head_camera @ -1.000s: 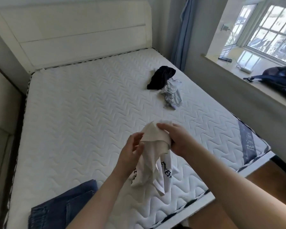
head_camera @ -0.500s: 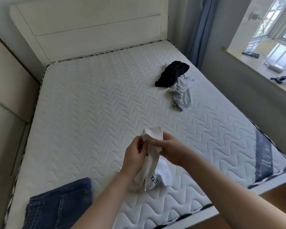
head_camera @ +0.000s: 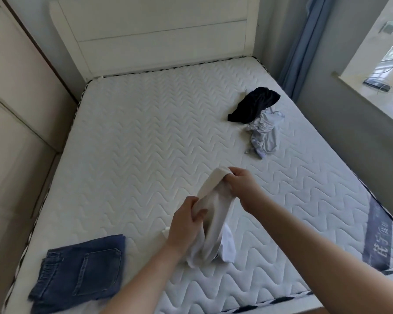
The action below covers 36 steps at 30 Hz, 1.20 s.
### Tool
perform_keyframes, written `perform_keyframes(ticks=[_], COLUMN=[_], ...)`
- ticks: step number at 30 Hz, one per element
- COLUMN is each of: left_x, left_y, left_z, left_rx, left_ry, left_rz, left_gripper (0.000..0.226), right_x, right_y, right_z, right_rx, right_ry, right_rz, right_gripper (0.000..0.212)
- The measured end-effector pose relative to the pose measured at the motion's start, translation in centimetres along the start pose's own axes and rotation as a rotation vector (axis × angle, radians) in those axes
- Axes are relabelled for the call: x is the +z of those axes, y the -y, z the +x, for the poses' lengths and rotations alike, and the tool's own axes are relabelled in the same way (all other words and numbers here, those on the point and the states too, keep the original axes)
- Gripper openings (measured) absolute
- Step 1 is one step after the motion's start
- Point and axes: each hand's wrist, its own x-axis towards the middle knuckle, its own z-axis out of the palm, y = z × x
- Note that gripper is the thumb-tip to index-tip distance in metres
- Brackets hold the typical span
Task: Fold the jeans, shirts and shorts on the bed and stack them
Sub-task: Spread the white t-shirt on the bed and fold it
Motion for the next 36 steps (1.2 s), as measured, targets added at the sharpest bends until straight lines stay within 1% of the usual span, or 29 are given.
perform_keyframes(ticks=[2, 5, 9, 12, 14, 16, 18, 20, 22, 24, 26, 29, 31, 33, 34, 35, 36], left_x=[0.8, 1.7, 2.2, 2.2, 1.8, 1.4, 0.8, 0.2, -0.3, -0.8, -1.0, -0.8, -0.6, -0.3, -0.2, -0.1, 0.3], left_y=[1.6, 3.8, 6.6, 8.4, 9.7, 11.2, 12.5, 13.6, 14.4, 15.0, 15.5, 15.9, 15.8, 15.3, 15.0, 14.7, 14.6], left_z=[-0.7, -1.9, -3.5, -4.3, -4.7, -5.0, -5.2, -5.3, -5.6, -5.8, -6.1, -6.8, -7.1, -7.3, -7.5, -7.9, -8.2], left_rx=[-0.019, -0.106, -0.196, -0.309, -0.374, -0.406, -0.440, -0.480, -0.523, -0.595, -0.655, -0.695, -0.757, -0.888, -0.953, -0.998, -1.016], left_ry=[-0.004, -0.031, -0.037, -0.072, -0.092, -0.110, -0.136, -0.143, -0.128, -0.113, -0.118, -0.176, -0.167, -0.108, -0.071, -0.017, 0.058], left_rz=[0.037, 0.058, 0.062, 0.061, 0.072, 0.099, 0.115, 0.113, 0.029, -0.084, -0.169, -0.298, -0.407, -0.646, -0.749, -0.803, -0.808], left_gripper=[0.012, 0.014, 0.016, 0.019, 0.018, 0.011, 0.011, 0.013, 0.011, 0.008, 0.007, 0.010, 0.024, 0.047, 0.055, 0.060, 0.069], right_x=[0.0, 0.1, 0.3, 0.4, 0.5, 0.7, 0.9, 1.1, 1.3, 1.6, 2.1, 3.0, 3.5, 3.9, 4.1, 4.3, 4.5], right_y=[0.3, 0.7, 1.6, 2.6, 3.1, 3.6, 4.0, 4.4, 4.6, 4.7, 4.7, 5.2, 5.6, 6.1, 6.4, 6.6, 6.8], right_z=[0.0, -0.3, -1.0, -1.2, -1.4, -1.7, -2.1, -2.3, -2.6, -3.1, -3.8, -4.8, -5.4, -6.0, -6.4, -6.7, -7.0], right_rx=[0.001, -0.004, -0.012, -0.022, -0.038, -0.063, -0.070, -0.047, -0.014, 0.010, 0.015, 0.019, 0.034, 0.042, 0.042, 0.036, 0.028], right_ry=[-0.004, -0.003, 0.037, 0.039, 0.060, 0.074, 0.053, 0.008, -0.024, -0.033, -0.022, -0.003, 0.000, 0.000, -0.004, -0.006, -0.005], right_rz=[0.009, 0.053, 0.176, 0.283, 0.357, 0.423, 0.478, 0.536, 0.571, 0.594, 0.614, 0.647, 0.699, 0.746, 0.762, 0.772, 0.780], right_gripper=[0.029, 0.026, 0.027, 0.023, 0.027, 0.032, 0.034, 0.029, 0.021, 0.018, 0.018, 0.023, 0.032, 0.034, 0.034, 0.033, 0.033])
